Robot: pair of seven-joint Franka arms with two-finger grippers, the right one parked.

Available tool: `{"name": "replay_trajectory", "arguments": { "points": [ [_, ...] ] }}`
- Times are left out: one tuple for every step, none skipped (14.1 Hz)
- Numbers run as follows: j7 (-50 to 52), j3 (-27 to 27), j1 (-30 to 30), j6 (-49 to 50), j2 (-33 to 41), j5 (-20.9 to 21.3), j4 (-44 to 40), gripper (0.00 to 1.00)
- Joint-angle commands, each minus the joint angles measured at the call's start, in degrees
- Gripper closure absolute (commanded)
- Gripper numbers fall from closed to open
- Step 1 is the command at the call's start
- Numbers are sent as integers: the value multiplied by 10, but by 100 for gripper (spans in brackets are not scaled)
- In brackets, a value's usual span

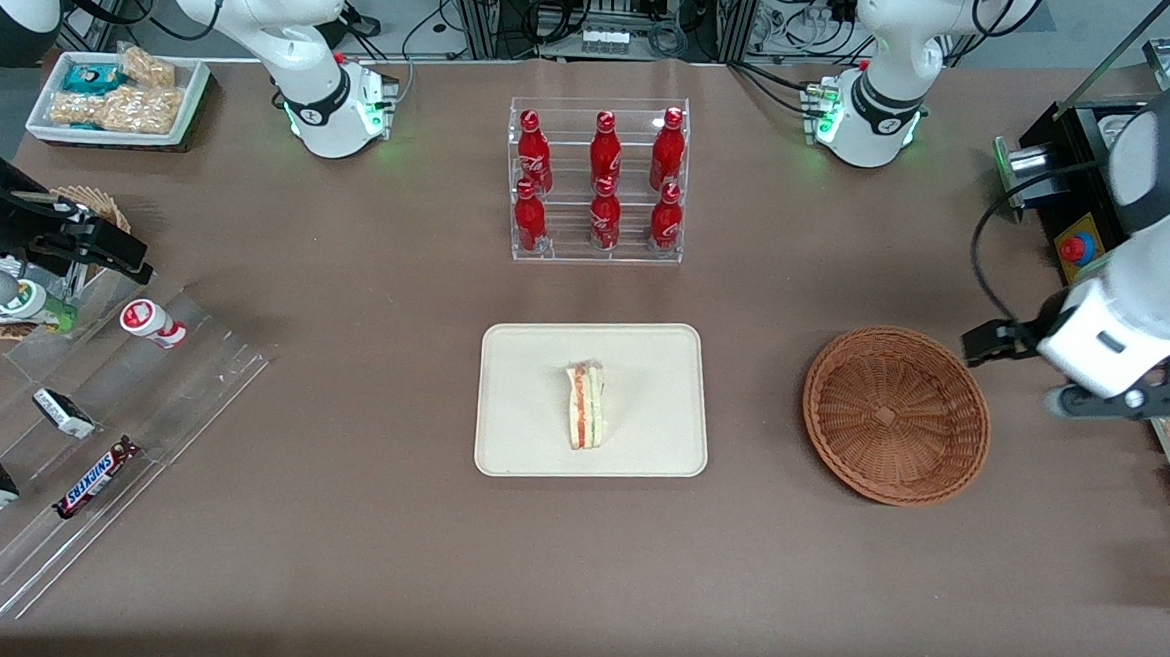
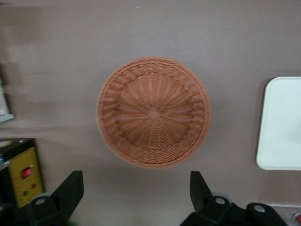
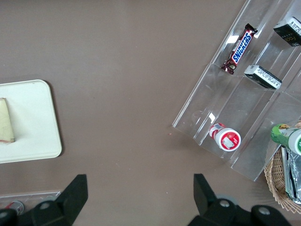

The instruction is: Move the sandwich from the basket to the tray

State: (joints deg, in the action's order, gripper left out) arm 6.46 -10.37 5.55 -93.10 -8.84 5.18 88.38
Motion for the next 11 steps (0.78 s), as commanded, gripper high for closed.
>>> {"name": "replay_trajectory", "arguments": {
  "points": [
    [-67,41,-3,23,49,-5,21,0],
    [-86,51,-3,34,58,-6,21,0],
    [-94,54,-3,43,71,-6,21,0],
    [-99,56,-3,48,79,-6,26,0],
    [-99,57,-4,49,91,-6,40,0],
    [-99,58,-3,43,105,-6,59,0],
    [-99,59,0,41,113,-7,70,0],
    [-99,57,3,40,109,-7,64,0],
    [-98,57,3,41,106,-7,58,0],
    [-98,56,2,41,106,-9,56,0],
    [-97,56,2,41,99,-16,48,0]
  ]
}}
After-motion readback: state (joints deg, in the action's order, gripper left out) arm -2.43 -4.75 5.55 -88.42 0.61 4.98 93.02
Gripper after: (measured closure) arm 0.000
